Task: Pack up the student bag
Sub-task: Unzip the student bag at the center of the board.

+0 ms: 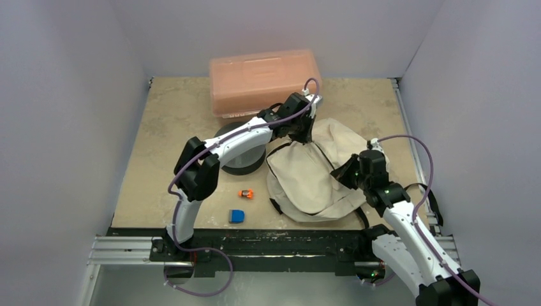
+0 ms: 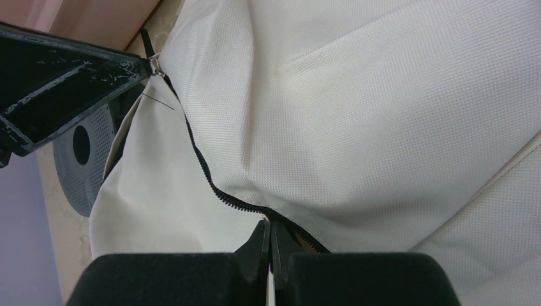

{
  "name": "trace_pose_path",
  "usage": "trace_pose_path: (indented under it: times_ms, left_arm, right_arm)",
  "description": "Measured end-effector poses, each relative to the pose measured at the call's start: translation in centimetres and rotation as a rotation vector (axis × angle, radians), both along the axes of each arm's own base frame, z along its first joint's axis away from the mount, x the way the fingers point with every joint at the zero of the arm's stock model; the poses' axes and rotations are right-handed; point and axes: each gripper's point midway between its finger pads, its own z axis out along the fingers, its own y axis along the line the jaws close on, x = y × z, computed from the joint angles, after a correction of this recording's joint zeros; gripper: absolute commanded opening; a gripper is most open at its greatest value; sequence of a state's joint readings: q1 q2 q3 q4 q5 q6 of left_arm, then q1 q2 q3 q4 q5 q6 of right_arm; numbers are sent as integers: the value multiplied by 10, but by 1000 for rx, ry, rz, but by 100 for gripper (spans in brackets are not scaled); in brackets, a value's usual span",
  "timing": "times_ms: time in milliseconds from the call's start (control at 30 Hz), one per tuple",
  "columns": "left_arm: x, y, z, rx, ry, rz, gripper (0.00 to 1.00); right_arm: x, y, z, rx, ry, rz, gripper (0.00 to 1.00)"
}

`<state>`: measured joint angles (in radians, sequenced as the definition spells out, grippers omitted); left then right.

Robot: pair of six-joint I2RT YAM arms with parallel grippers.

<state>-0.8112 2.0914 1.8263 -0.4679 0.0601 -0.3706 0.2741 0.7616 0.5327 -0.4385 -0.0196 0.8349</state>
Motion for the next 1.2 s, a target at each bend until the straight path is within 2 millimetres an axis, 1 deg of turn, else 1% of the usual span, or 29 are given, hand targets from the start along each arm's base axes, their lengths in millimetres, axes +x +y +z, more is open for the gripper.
trace_pose_path:
  times_ms: [33, 67, 133, 200, 267, 367, 467, 567, 633, 700, 733, 800, 833, 900, 1000, 1100, 1200]
  left_arm:
    - [-1, 0, 0, -8, 9, -12, 0]
    - [-1, -1, 0, -16, 17, -24, 1]
    - [-2, -1, 1, -40, 41, -46, 17]
    - [-1, 1, 3, -61, 64, -52, 32]
    - [4, 6, 4, -79, 77, -37, 43]
    - [8, 16, 10, -97, 88, -11, 52]
    - [0, 30, 28, -110, 76, 1, 56]
    - [-18, 47, 63, -143, 30, 3, 57]
    - [-34, 63, 94, -180, -18, 5, 57]
    - [-49, 77, 121, -223, -60, 11, 57]
    - [-56, 83, 131, -242, -75, 15, 57]
    - [-69, 95, 144, -274, -96, 21, 57]
    - [-77, 101, 145, -288, -96, 28, 57]
    - [-87, 109, 139, -295, -83, 37, 57]
    - [-103, 119, 112, -280, -11, 55, 57]
    - [-116, 122, 85, -271, 75, 65, 57]
    - [-129, 121, 69, -289, 149, 62, 57]
  right_arm:
    - [0, 0, 1, -4, -6, 11, 6]
    - [-1, 1, 2, -10, -15, 27, 15]
    - [-1, 3, 5, -27, -25, 65, 32]
    - [-2, 8, 8, -41, -29, 121, 47]
    - [-2, 14, 10, -45, -28, 181, 53]
    - [-4, 20, 12, -62, -34, 261, 58]
    - [-1, 20, 25, -98, -58, 303, 59]
    - [9, 15, 53, -151, -111, 301, 59]
    - [20, 2, 74, -218, -141, 250, 59]
    - [29, -8, 86, -275, -149, 214, 57]
    - [33, -15, 91, -319, -136, 192, 57]
    - [41, -24, 96, -381, -115, 172, 56]
    - [44, -28, 95, -414, -98, 171, 57]
    - [46, -33, 87, -462, -56, 187, 58]
    - [44, -33, 68, -509, 22, 251, 60]
    - [42, -25, 46, -546, 91, 346, 59]
    - [42, -20, 31, -582, 132, 420, 58]
